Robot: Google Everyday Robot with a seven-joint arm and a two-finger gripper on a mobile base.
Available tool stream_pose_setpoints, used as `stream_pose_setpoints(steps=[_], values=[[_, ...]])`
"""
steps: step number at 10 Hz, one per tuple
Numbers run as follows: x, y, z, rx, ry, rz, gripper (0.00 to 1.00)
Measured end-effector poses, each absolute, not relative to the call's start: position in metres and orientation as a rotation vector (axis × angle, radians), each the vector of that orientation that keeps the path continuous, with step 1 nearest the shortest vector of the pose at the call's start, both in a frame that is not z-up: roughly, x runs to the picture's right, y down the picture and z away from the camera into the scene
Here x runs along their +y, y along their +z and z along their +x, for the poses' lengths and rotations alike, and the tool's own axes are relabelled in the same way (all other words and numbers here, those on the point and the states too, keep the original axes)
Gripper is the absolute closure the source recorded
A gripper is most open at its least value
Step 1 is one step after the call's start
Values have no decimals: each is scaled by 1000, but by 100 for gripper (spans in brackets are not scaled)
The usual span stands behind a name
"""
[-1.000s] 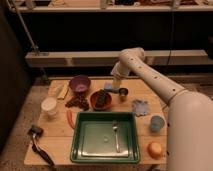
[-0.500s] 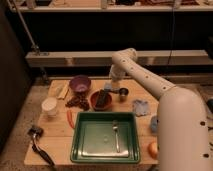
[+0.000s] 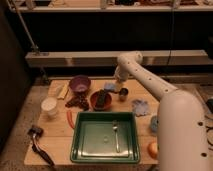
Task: Wipe purple bowl with sponge
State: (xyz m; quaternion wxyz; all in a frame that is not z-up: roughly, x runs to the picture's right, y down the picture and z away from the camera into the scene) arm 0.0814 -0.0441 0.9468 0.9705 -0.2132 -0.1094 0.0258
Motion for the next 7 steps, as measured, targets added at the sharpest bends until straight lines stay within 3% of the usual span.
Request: stream_pose_setpoints(steps=[7], values=[[-34,975,69,-237,124,-518,35]])
